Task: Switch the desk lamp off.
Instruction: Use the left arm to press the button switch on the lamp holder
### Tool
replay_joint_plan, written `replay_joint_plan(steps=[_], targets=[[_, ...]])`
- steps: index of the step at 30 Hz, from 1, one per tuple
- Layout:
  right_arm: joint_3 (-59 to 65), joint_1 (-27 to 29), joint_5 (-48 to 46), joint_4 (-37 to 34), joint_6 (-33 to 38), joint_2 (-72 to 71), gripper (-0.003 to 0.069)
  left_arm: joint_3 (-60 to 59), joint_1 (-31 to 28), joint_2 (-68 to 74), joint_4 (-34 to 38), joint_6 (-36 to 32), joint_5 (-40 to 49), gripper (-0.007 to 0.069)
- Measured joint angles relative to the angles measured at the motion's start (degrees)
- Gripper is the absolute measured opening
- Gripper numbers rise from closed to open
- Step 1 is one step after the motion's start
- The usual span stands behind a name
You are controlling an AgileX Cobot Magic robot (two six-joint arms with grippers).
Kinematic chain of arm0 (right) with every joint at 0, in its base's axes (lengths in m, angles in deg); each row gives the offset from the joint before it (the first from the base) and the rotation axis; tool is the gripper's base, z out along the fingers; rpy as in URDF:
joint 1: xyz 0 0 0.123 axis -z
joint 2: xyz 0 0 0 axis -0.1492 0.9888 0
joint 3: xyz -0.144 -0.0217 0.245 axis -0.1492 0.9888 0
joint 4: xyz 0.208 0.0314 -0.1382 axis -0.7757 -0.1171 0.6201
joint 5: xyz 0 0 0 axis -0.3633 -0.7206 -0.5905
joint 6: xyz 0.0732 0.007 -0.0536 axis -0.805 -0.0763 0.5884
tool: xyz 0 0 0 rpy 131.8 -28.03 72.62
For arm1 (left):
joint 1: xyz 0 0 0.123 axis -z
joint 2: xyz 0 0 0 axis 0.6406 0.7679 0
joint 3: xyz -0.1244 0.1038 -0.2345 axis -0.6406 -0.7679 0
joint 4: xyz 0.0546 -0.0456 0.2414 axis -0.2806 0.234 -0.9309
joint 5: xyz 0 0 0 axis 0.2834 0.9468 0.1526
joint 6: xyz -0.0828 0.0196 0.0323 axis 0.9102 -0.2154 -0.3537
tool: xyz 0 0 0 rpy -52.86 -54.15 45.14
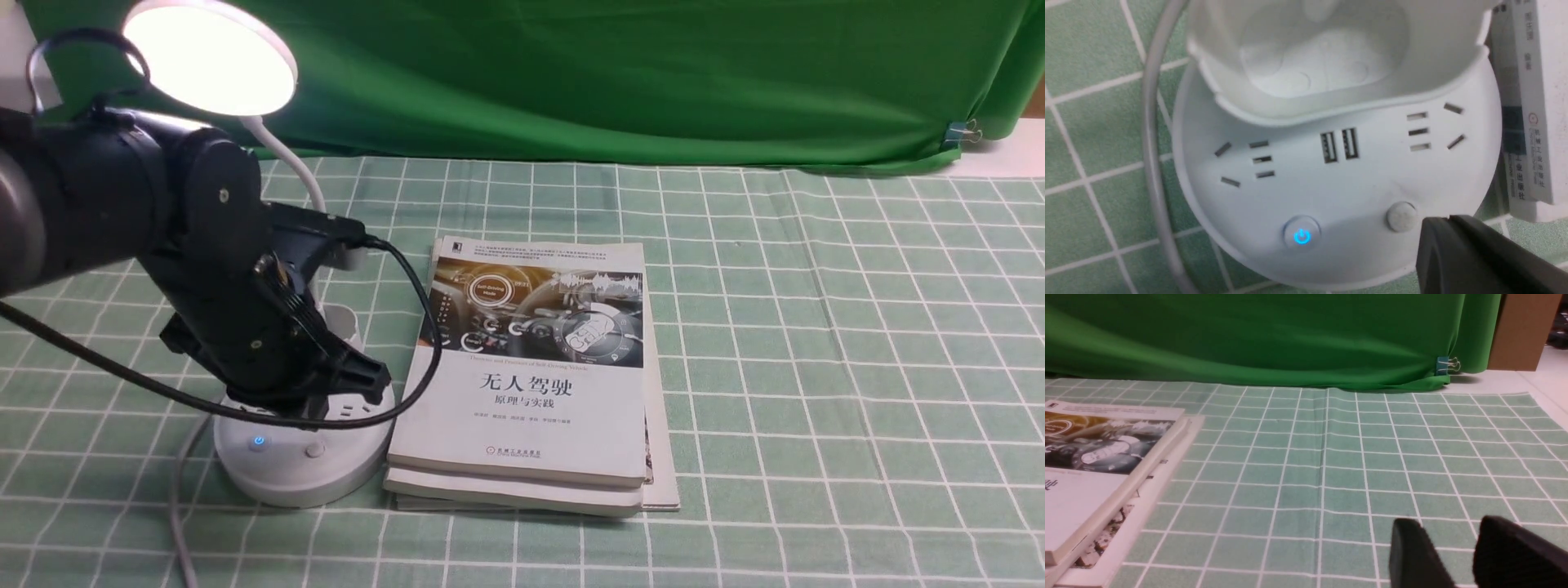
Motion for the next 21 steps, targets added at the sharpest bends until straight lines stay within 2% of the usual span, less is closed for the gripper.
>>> replay_joint_plan(steps=[9,21], targets=[[0.0,0.0,0.0,0.0,0.0,0.0,0.0242,0.17,0.0,5.78,0.19,0.11,0.43,0.0001],[0.0,0.0,0.0,0.0,0.0,0.0,0.0242,0.0,0.0,2.48,0.46,0.11,0.59,0.0001]])
